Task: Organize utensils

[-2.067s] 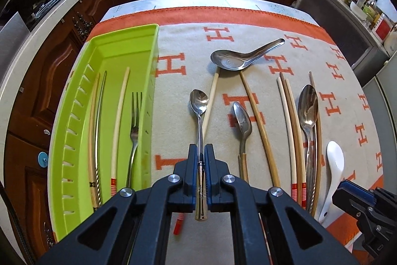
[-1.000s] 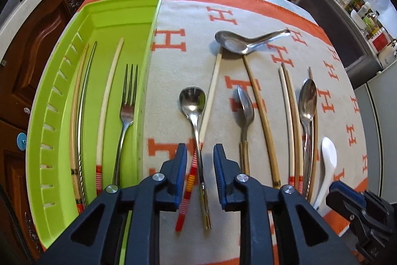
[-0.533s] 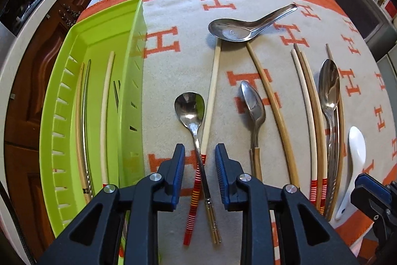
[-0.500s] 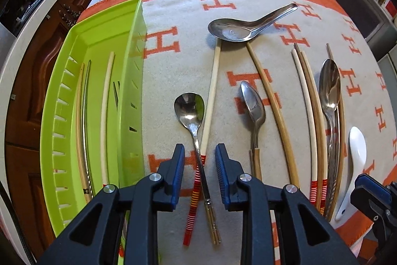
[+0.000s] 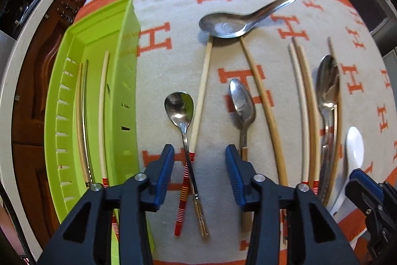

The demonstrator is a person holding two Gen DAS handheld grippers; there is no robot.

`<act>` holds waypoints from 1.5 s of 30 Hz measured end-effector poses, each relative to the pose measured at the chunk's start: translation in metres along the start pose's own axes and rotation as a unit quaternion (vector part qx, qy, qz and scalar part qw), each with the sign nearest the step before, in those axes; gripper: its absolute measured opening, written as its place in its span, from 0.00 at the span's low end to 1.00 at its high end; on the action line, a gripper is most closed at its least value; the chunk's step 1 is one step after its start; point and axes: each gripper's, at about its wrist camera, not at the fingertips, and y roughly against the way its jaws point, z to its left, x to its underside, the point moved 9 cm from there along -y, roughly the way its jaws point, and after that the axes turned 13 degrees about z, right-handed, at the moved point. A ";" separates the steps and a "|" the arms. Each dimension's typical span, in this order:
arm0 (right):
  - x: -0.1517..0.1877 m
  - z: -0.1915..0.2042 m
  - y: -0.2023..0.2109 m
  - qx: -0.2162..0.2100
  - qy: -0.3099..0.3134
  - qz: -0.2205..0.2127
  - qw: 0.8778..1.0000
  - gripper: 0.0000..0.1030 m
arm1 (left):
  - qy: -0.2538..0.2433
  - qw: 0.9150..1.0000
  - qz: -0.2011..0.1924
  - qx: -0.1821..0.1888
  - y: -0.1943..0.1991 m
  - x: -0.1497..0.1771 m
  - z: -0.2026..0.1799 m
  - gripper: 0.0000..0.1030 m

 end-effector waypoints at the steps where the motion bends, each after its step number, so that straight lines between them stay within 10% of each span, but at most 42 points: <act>1: 0.000 -0.001 0.000 -0.002 -0.002 0.001 1.000 0.21 | 0.006 1.000 -0.003 0.004 0.001 -0.002 0.001 0.43; 8: -0.003 -0.014 0.002 -0.012 -0.013 -0.006 1.000 0.21 | 0.025 0.999 0.017 0.024 -0.005 -0.012 0.014 0.52; 15: -0.004 -0.020 0.003 -0.025 -0.018 -0.007 0.999 0.21 | 0.025 0.997 0.017 0.065 -0.006 -0.017 0.023 0.35; 18: -0.004 -0.022 0.004 -0.028 -0.019 -0.009 0.999 0.21 | 0.018 0.996 0.024 0.089 -0.007 -0.009 0.018 0.05; 29: 0.000 -0.022 0.009 -0.023 -0.020 -0.015 0.999 0.21 | -0.002 0.997 -0.034 0.070 0.002 0.010 -0.015 0.05; 45: 0.010 0.006 0.020 -0.002 0.007 -0.019 1.000 0.21 | 0.047 0.978 -0.112 0.170 0.050 0.050 0.017 0.03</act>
